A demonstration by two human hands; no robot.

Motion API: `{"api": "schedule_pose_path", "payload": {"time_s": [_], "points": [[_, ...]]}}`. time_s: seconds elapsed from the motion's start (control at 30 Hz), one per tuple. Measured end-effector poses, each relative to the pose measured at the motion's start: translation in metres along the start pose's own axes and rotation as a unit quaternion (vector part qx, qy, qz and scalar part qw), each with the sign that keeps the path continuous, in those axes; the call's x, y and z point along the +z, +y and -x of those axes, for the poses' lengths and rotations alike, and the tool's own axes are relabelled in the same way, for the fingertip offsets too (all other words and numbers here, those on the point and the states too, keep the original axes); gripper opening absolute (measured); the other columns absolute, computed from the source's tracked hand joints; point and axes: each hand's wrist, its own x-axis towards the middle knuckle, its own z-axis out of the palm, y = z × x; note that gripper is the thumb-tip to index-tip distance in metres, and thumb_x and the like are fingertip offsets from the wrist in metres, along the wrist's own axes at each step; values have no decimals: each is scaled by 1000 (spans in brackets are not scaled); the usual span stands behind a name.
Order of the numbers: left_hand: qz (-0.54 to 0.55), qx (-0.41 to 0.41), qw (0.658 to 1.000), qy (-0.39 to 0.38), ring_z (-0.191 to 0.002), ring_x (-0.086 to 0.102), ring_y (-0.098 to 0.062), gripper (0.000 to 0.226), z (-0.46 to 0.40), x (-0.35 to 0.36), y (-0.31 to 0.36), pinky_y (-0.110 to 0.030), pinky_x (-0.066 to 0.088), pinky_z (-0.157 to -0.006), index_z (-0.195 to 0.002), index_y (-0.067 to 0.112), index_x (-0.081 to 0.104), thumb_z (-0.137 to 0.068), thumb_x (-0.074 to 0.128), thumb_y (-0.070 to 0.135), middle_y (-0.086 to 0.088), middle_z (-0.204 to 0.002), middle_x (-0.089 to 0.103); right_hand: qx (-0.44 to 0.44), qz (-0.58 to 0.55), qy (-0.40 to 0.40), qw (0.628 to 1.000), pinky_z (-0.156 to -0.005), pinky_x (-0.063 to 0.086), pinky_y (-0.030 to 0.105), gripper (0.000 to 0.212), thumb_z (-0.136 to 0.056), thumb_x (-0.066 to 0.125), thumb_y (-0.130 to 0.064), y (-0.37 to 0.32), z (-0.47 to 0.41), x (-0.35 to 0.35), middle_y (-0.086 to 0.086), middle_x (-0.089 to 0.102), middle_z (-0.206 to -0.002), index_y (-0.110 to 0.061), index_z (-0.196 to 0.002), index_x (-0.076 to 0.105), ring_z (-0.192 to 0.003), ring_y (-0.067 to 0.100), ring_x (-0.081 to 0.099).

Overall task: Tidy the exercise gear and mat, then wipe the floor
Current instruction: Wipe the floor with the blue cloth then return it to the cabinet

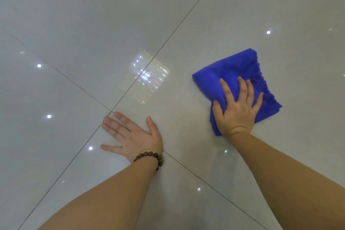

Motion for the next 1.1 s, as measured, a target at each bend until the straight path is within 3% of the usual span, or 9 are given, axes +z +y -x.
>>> {"api": "schedule_pose_path", "payload": {"time_s": [0.23, 0.37, 0.47, 0.57, 0.63, 0.73, 0.83, 1.0, 1.1], "points": [[-7, 8, 1000, 23, -146, -18, -26, 85, 0, 5, -2, -71, -4, -108, -151, 8, -12, -89, 10, 62, -15, -159, -14, -5, -8, -7, 1000, -114, 6, 59, 60, -85, 34, -59, 9, -22, -3, 7, 27, -154, -41, -143, 34, -144, 29, 17], [-9, 10, 999, 33, -146, -19, -26, 86, -1, 7, -3, -71, -5, -108, -151, 8, -13, -88, 7, 63, -15, -159, -16, 188, -59, 5, 980, -112, 4, 62, 63, -85, 35, -63, -37, -56, -5, 9, 21, -156, -41, -145, 31, -145, 31, 12], [-8, 13, 999, 49, -146, -17, -26, 85, -1, 9, -3, -70, -5, -108, -152, 9, -10, -89, 9, 63, -15, -160, -14, 9, -34, -38, 999, -113, -2, 61, 64, -86, 32, -63, -108, -25, 3, 9, 18, -158, -42, -146, 26, -145, 32, 8], [-9, 9, 998, 55, -147, -14, -26, 85, -1, 10, -2, -71, -3, -108, -152, 9, -8, -88, 9, 62, -15, -160, -11, -173, -32, -65, 982, -115, 0, 57, 61, -85, 35, -60, -105, -14, 1, 5, 24, -156, -44, -143, 32, -144, 29, 15], [-7, 11, 998, 56, -147, -15, -26, 86, -1, 10, -2, -71, -3, -108, -152, 9, -8, -88, 8, 64, -14, -160, -11, -155, -33, -40, 987, -114, 4, 54, 61, -83, 37, -58, -64, -33, 0, 5, 29, -154, -43, -142, 36, -143, 27, 21], [-8, 11, 998, 54, -147, -15, -25, 86, -1, 10, -3, -71, -3, -108, -152, 10, -9, -87, 7, 65, -14, -160, -12, 3, -36, -13, 999, -114, 8, 53, 62, -81, 39, -57, 14, -54, -6, 5, 29, -153, -42, -141, 38, -142, 26, 22], [-7, 12, 998, 54, -147, -15, -25, 86, 0, 9, -2, -71, -3, -108, -152, 9, -9, -87, 6, 64, -14, -160, -12, 68, -36, -20, 997, -114, 10, 56, 61, -82, 38, -57, 49, -51, -14, 6, 27, -152, -40, -141, 36, -140, 29, 21], [-8, 10, 999, 51, -147, -15, -26, 86, 1, 6, -1, -70, -3, -109, -152, 9, -9, -87, 6, 64, -14, -160, -12, -31, -10, -28, 999, -107, 19, 59, 64, -83, 33, -72, 13, 1, -21, 11, 42, -137, -35, -133, 48, -128, 34, 35], [-10, 8, 999, 48, -147, -16, -25, 86, 1, 6, -2, -70, -3, -109, -152, 10, -10, -87, 6, 64, -13, -160, -12, -89, -2, -28, 996, -109, 7, 67, 71, -81, 29, -79, 3, 20, -17, 9, 30, -151, -42, -142, 35, -140, 34, 22]]}}
